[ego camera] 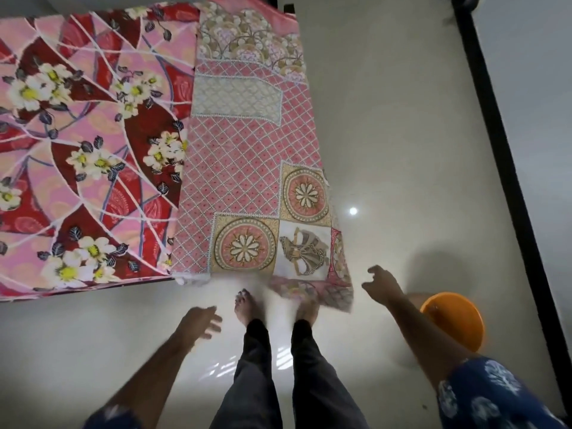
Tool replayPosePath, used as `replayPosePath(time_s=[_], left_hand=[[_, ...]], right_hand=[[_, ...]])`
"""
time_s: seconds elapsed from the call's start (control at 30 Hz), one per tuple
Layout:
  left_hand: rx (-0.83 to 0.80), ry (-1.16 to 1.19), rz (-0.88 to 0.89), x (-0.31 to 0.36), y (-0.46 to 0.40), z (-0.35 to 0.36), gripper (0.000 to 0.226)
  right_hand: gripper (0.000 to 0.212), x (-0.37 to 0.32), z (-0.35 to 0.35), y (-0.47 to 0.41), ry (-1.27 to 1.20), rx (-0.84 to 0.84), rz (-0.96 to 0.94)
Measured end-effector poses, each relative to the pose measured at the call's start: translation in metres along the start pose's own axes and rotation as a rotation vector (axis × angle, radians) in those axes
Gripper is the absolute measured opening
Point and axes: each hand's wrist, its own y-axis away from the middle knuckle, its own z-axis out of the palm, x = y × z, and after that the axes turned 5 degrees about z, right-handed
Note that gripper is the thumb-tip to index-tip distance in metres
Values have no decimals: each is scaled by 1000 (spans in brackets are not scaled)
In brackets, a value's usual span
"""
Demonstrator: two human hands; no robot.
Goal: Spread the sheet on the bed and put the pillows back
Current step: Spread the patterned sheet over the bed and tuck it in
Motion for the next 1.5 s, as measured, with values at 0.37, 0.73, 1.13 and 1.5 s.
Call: replayPosePath(time_s=[0.37, 0.73, 1.13, 1.5], left_hand=[[426, -614, 700, 173, 12, 53, 35], [503, -575, 852, 366, 23, 76, 48], [620, -546, 646, 578, -42, 53, 66], [757, -202, 415, 699, -79, -43, 60]], right_hand=[[59, -104, -129, 38, 306, 73, -648], [60, -189, -302, 17, 374, 269, -831], [75, -398, -454, -113, 903, 264, -1120], [65, -617, -546, -197, 1031, 66, -1148]])
